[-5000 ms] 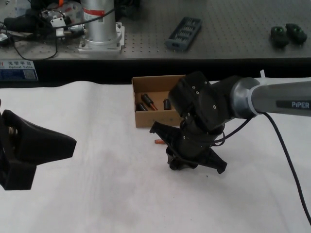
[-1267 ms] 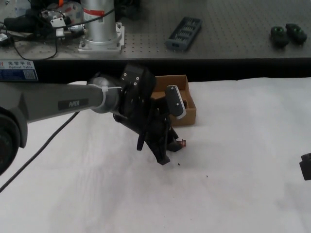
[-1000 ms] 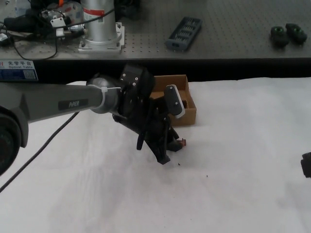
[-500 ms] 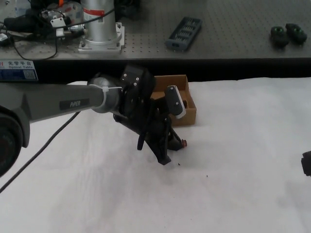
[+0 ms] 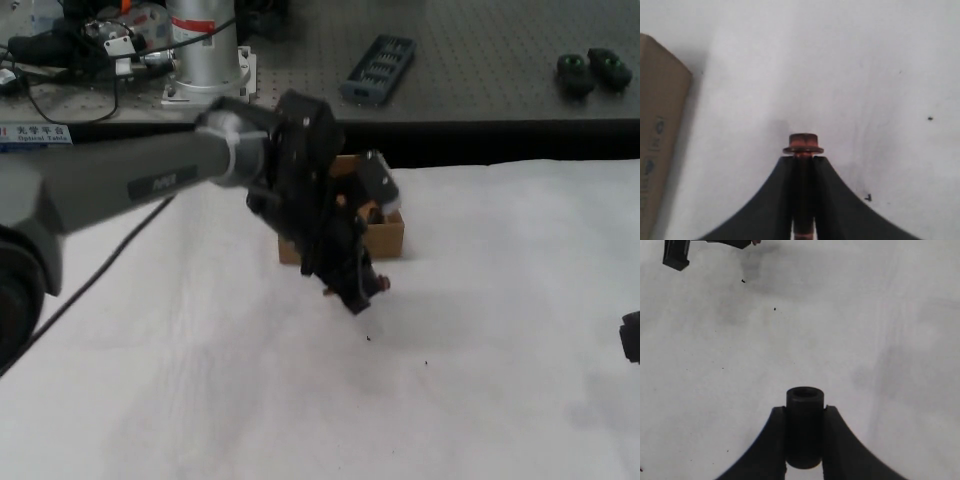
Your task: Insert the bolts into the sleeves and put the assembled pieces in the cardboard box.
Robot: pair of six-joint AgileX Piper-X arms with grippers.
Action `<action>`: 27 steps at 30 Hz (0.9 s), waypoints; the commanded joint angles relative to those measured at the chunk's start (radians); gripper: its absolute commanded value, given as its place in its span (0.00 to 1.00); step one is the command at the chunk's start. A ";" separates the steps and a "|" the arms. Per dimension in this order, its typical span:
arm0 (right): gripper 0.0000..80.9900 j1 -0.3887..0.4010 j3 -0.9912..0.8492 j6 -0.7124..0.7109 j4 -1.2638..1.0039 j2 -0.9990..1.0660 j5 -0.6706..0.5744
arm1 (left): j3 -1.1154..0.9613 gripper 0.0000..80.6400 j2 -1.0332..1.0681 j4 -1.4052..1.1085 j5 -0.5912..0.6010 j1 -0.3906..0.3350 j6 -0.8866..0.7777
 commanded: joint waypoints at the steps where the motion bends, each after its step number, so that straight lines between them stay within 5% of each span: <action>1: 0.04 -0.005 0.000 -0.018 -0.012 0.001 -0.053 | -0.029 0.01 -0.088 0.083 -0.016 -0.006 -0.141; 13: 0.04 0.002 0.000 -0.053 -0.117 0.001 -0.346 | -0.029 0.01 -0.291 0.275 0.068 0.004 -0.422; 20: 0.04 0.060 0.000 -0.037 -0.188 0.022 -0.390 | -0.012 0.01 -0.397 0.322 0.130 0.035 -0.422; 27: 0.04 0.171 0.000 0.035 -0.312 0.095 -0.406 | 0.240 0.01 -0.575 0.290 0.166 0.093 -0.420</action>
